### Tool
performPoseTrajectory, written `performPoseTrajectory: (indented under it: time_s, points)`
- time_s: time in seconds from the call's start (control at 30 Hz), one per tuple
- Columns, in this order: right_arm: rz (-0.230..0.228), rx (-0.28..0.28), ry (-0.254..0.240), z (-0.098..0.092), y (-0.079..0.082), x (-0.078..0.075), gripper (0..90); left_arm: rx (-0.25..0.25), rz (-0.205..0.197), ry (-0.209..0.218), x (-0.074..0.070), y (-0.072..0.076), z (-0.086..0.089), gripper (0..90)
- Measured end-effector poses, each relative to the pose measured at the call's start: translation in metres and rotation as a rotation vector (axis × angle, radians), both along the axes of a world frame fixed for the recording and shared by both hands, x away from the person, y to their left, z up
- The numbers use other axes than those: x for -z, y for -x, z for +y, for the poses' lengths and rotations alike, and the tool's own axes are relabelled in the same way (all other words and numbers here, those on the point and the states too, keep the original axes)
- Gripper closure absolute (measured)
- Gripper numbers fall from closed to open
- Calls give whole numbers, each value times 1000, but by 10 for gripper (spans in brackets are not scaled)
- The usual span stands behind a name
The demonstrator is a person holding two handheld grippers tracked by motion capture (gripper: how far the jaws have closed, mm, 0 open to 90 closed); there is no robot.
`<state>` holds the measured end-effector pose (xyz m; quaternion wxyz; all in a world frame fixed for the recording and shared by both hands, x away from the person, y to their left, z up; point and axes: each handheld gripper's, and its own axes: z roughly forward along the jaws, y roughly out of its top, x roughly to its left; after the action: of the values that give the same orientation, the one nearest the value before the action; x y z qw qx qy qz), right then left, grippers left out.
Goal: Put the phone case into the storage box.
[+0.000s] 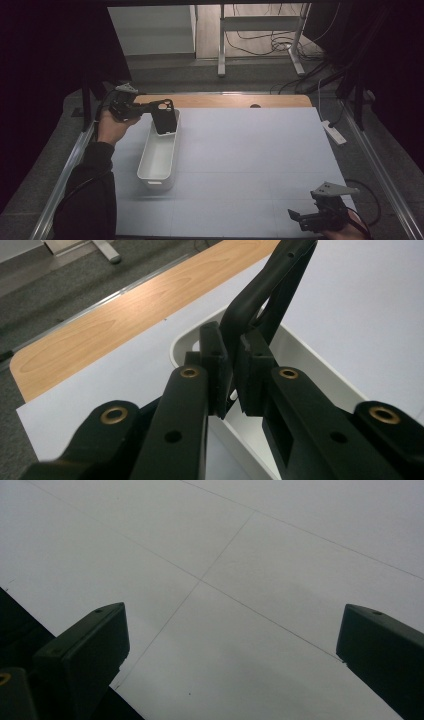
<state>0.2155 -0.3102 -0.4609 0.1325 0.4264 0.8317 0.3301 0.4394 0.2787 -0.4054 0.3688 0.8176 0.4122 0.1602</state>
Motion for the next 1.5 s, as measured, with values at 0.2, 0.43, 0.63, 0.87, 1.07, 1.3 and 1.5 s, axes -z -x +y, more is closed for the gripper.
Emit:
performPoseTrajectory:
  time_s: [0.2,0.43,0.63,0.87,1.07,1.3,1.5]
  points:
    - [1,-2,-1,0,0,0,8,-1,-12,-17,4,-6,-3,832]
    - [4,-2,-1,0,0,0,8,1,-23,-18,7,-11,-4,832]
    - [6,-1,-2,0,0,0,9,6,-44,-32,9,-15,-7,832]
    - [6,-6,-4,-1,0,0,10,25,-77,-64,13,-18,-10,832]
    - [13,-6,-6,-1,0,0,11,33,-106,-63,18,-22,-8,831]
    - [17,-9,-6,0,-1,1,11,4,-135,-68,23,-24,-4,798]
    - [19,-13,-7,0,-1,1,12,-54,-138,-66,27,-27,-4,747]
